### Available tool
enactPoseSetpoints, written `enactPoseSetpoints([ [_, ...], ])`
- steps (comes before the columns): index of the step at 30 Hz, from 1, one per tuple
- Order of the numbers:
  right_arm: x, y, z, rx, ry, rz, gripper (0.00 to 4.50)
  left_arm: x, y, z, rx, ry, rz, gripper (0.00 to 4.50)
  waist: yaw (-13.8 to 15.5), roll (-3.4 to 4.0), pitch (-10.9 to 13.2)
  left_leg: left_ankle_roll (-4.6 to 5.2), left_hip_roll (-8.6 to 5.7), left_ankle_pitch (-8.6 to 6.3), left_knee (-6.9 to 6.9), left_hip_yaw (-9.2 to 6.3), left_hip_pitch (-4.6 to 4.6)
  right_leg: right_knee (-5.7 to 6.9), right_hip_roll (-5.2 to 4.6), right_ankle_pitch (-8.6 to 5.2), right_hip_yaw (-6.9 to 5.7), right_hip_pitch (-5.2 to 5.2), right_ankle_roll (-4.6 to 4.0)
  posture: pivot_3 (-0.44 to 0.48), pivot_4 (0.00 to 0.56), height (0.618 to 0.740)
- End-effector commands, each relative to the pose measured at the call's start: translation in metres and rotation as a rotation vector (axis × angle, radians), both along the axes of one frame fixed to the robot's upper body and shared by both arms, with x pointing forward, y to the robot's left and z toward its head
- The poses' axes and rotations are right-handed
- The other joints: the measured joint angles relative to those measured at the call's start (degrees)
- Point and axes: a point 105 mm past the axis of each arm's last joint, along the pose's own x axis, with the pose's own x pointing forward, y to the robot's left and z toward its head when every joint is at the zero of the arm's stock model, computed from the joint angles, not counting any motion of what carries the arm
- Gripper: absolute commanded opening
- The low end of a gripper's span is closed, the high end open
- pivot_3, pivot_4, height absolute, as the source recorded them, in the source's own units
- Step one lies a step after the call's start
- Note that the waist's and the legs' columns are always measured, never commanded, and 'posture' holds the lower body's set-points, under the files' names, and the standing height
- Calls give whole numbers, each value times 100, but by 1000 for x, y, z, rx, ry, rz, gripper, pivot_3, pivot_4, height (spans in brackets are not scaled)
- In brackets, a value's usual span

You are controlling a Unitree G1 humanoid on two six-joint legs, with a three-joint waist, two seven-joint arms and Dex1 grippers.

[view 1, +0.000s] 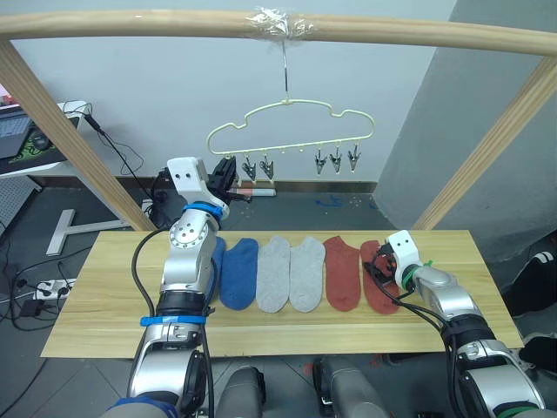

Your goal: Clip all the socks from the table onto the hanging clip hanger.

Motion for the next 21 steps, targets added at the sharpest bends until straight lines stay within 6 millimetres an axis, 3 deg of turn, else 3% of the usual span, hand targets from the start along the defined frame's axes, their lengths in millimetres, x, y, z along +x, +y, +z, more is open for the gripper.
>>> enactPoseSetpoints([
  [1, -14, -10, -18, -51, 64, 20, 3243, -4, 6, 4, -1, -12, 14, 0, 0, 0, 0, 0, 0, 0, 0, 0, 0, 0, 0, 0, 0, 0, 0, -59, 246, 740],
  [10, -26, -17, -17, -67, 52, 70, 24, -8, 4, 0, -8, 6, -7, 0, 21, 0, 0, 0, 1, 0, 0, -1, 3, 1, 0, 0, 1, 3, 0, -46, 251, 740],
  [14, -29, -12, 5, -88, -31, 189, 24, -15, 6, -6, -17, 38, -45, 0, 40, 5, 6, -1, 2, 0, -3, -1, 1, -3, -1, -1, 3, 1, 1, -41, 253, 740],
  [16, -29, 13, 40, -64, -143, 327, 24, -15, 19, -9, -155, 100, -40, 0, 31, 18, 49, -1, 3, 0, -3, 2, 0, -1, 0, -1, 1, -2, 2, -41, 253, 740],
  [18, -33, 31, 61, -38, -190, 407, 24, -16, 22, -11, -262, 147, -60, 0, -45, 21, 59, -1, 4, 0, -1, 8, 1, 4, 0, 3, 5, -6, 7, -35, 253, 740],
  [20, -36, 40, 69, -18, -192, 437, 24, -17, 21, -11, -325, 177, -88, 0, -72, 21, 60, -1, 4, 0, -1, 3, 7, 8, 0, 5, 4, -5, 11, -35, 253, 740],
  [21, -38, 54, 79, 4, -217, 473, 24, -19, 22, -11, -355, 192, -108, 0, -70, 21, 61, -1, 4, 0, -1, 3, 13, 8, 3, 5, -2, -2, 11, -31, 253, 740],
])
